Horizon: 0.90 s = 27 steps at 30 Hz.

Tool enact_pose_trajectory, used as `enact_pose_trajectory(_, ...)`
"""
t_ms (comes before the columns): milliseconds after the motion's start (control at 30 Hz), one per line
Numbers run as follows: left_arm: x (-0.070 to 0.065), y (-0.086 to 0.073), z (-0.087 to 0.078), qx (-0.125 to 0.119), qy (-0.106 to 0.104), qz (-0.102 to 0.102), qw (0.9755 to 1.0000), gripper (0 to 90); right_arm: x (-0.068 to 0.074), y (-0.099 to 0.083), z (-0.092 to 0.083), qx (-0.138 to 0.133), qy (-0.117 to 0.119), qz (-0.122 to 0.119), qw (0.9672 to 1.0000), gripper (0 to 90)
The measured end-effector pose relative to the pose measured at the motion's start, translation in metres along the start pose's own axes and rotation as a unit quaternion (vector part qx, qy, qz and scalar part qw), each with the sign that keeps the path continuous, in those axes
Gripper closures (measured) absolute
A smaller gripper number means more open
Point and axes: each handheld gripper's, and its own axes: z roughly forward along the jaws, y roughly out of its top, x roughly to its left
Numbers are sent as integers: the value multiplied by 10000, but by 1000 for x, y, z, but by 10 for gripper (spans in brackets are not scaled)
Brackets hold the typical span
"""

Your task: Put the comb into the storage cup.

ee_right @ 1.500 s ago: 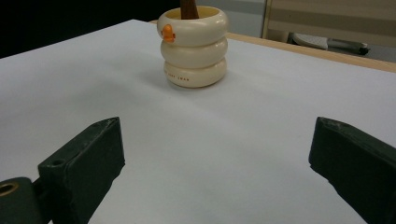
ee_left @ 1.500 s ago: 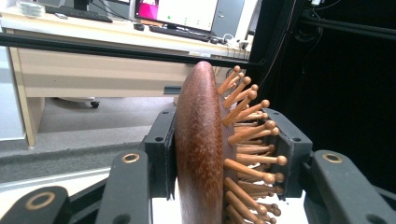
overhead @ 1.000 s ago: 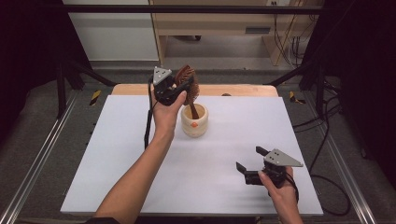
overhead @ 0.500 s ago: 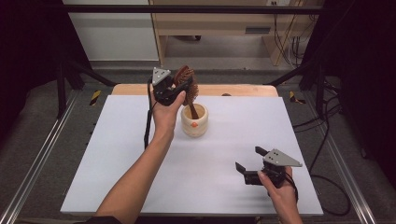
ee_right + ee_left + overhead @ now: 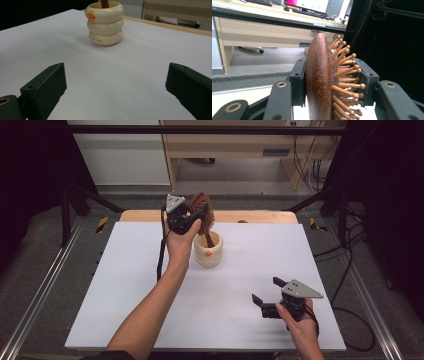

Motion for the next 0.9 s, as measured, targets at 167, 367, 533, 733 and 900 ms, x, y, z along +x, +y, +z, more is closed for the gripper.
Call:
enact_pose_trajectory(167, 1, -2, 1, 17, 6, -16, 10000, 508, -1, 0, -1, -4, -2, -1, 10000, 37)
enact_pose_trajectory(367, 1, -4, 2, 31, -8, -36, 10000, 508, -1, 0, -1, -6, -2, 3, 10000, 37)
enact_pose_trajectory(533, 1, -6, 3, 18, -29, -138, 9999, 508, -1, 0, -1, -13, -10, 2, 10000, 37)
enact_pose_trajectory(733, 1, -9, 3, 62, -57, -220, 9997, 508, -1, 0, -1, 2, -6, 10, 10000, 37)
enact_pose_trajectory(900, 2, -11, 3, 50, -68, -294, 9995, 508, -1, 0, -1, 4, -4, 7, 10000, 37)
